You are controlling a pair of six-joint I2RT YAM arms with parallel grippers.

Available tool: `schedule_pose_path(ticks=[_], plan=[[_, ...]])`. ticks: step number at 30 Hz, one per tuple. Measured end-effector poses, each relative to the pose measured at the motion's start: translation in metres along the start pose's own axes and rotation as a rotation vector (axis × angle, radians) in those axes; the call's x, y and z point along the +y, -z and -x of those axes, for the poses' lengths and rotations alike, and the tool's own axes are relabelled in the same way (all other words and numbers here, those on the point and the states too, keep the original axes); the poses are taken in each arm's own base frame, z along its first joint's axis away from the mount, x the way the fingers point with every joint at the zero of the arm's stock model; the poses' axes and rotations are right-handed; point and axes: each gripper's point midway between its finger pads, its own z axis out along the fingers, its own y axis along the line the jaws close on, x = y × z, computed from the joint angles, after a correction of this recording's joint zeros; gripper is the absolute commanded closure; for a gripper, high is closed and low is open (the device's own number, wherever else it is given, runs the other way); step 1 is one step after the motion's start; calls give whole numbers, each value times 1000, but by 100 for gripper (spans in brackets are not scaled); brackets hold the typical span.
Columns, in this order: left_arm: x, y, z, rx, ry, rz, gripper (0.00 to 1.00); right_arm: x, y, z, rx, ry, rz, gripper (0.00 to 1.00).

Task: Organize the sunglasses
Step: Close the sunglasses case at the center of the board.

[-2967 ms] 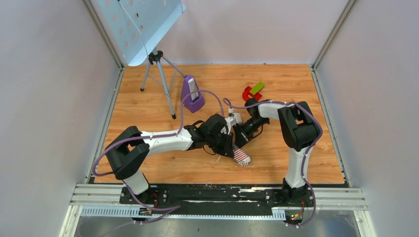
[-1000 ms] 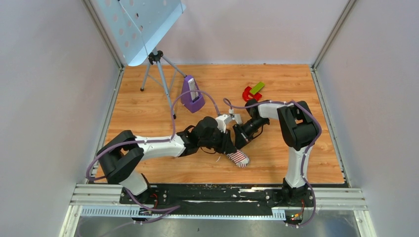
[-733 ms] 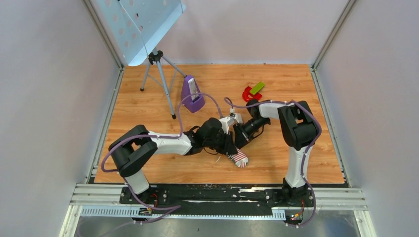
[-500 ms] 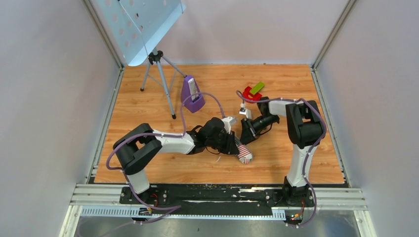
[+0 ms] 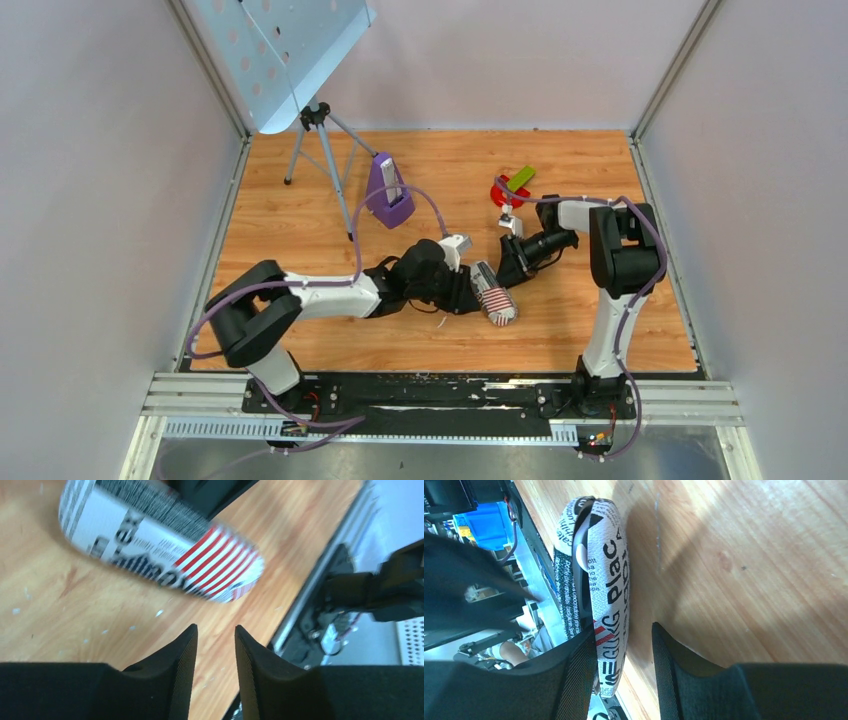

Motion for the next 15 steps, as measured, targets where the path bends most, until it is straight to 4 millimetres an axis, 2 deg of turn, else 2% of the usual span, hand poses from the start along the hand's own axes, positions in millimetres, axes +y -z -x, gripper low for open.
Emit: schedule_pose_path(ticks=[2,4,8,11,15], plan=[[-19,11,20,-71,-55,-34,59,-4,-2,-3,9,-20,3,53],[-37,13,40,-121,-101,-65,59,-4,-2,-4,13,-36,12,53],[-61,-6,69,-160,-167,-101,61,-4,-2,-4,14,-39,14,53],[-64,-29,73,-142,-198,-100,61,-4,-2,-4,14,-40,13,53],[-57,-59,58,-71,-225,-76,62,-4,-2,-4,14,-42,14,53]])
